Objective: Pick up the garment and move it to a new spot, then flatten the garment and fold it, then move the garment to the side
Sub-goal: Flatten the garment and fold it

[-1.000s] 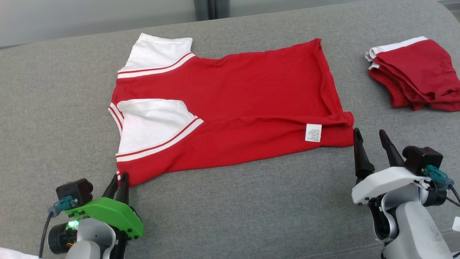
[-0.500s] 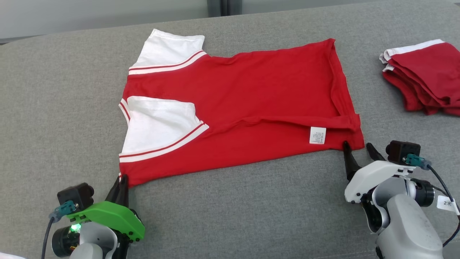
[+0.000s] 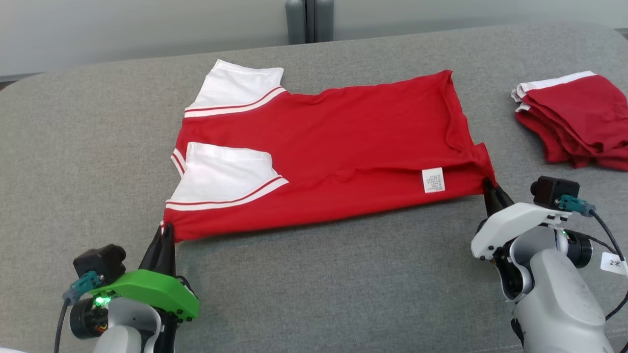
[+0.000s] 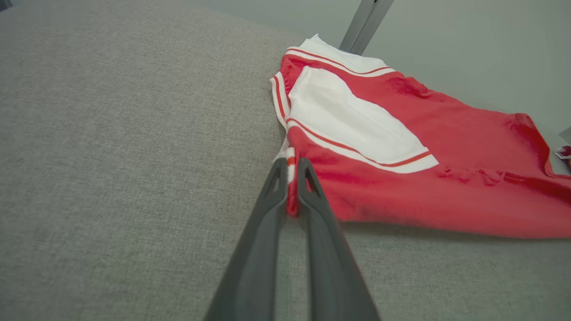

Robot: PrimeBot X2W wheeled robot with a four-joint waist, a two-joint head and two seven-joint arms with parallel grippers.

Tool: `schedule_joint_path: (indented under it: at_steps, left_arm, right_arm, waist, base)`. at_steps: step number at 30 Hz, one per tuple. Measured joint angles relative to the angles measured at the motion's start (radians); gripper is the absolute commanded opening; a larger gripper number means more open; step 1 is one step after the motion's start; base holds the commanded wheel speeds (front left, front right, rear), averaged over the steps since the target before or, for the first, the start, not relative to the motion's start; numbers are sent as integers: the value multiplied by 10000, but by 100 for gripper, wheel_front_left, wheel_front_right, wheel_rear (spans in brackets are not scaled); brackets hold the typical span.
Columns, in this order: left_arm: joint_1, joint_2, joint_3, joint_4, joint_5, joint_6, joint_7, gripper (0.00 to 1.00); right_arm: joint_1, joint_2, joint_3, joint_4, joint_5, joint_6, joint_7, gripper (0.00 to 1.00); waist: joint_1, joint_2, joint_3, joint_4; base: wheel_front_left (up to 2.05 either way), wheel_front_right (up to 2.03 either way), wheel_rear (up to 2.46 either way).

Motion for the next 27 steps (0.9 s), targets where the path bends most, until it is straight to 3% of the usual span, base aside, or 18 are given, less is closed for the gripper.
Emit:
schedule_joint_path:
  at_steps: [6, 16, 22, 23, 24, 25, 26, 27]
  left_arm:
    - [221, 17, -180, -1208, 77, 52, 173, 0]
    - [2835, 157, -284, -3342, -77, 491, 880, 0]
    - [3375, 86, -209, -3448, -313, 698, 995, 0]
    - [3371, 73, -224, -3359, -330, 723, 999, 44]
    - [3366, 73, -222, -3306, -328, 752, 997, 100]
    - [3351, 73, -201, -3218, -330, 798, 1041, 100]
    - [3347, 96, -186, -3150, -324, 840, 1053, 100]
    - [3335, 119, -165, -3127, -320, 840, 1051, 100]
  right_arm:
    - [325, -4, -157, -963, -29, 0, 700, 0]
    - [2547, 2, -228, -3381, 393, 0, 2050, 0]
    - [3542, -2, -472, -4332, 637, 0, 2445, 0]
    - [3636, -2, -460, -4381, 665, 0, 2487, 7]
    - [3681, -2, -431, -4429, 709, 0, 2487, 40]
    - [3719, -2, -382, -4493, 740, 0, 2489, 85]
    - [3754, -2, -341, -4548, 784, 0, 2518, 100]
    - [3785, -2, -318, -4581, 803, 0, 2531, 100]
  waist:
    - [0, 0, -366, -19]
    - [0, 0, -427, -2]
    - [0, 0, -263, 105]
    - [0, 0, -230, 101]
    - [0, 0, -210, 90]
    - [0, 0, -187, 65]
    - [0, 0, -163, 34]
    - [0, 0, -140, 6]
  base:
    - [0, 0, 0]
    - [0, 0, 0]
    - [0, 0, 0]
    - [0, 0, 0]
    - [0, 0, 0]
    - [0, 0, 0]
    - [0, 0, 0]
    - [0, 0, 0]
